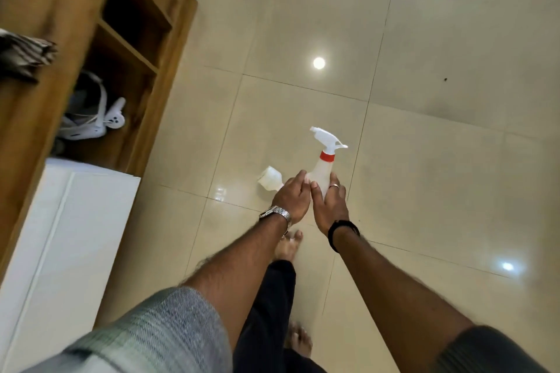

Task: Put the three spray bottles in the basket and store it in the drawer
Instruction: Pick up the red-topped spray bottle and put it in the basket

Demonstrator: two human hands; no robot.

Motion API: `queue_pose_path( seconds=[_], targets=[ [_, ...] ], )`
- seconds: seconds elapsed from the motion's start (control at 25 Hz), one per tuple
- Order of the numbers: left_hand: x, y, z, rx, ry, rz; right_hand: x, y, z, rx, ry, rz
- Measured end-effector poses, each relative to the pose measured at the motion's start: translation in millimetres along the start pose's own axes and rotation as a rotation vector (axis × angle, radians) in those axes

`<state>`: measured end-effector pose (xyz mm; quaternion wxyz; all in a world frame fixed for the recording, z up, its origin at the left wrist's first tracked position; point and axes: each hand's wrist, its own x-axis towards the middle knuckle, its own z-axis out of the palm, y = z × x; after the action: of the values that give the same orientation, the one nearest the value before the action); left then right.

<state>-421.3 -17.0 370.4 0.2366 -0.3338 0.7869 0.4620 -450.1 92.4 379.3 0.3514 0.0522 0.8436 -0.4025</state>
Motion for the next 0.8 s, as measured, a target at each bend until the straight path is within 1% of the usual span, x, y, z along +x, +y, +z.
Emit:
queue_pose_path(
  seconds=[0.16,0.36,0.44,0.56,0.72,0.8],
  targets=[
    [-102,14,-31,-0.038,0.090,0.015,-91,-35,-20,-0.085,-0.021,-0.130],
    [-262,-23,-45,-0.107,0.262,0.055,-231,-42,-13,-0.189,-0.133,-0.298],
    [-320,-53,-45,-0.140,0.340,0.052,-284,-40,4,-0.227,-0.204,-0.354],
    [-388,-92,-44,-0.231,0.447,0.020,-340,-36,35,-0.263,-0.279,-0.432],
    [-470,-160,-55,-0.300,0.668,-0.040,-417,-40,99,-0.328,-0.443,-0.519],
    [-501,-196,-61,-0.327,0.738,-0.093,-445,-39,137,-0.353,-0.519,-0.571]
  ],
)
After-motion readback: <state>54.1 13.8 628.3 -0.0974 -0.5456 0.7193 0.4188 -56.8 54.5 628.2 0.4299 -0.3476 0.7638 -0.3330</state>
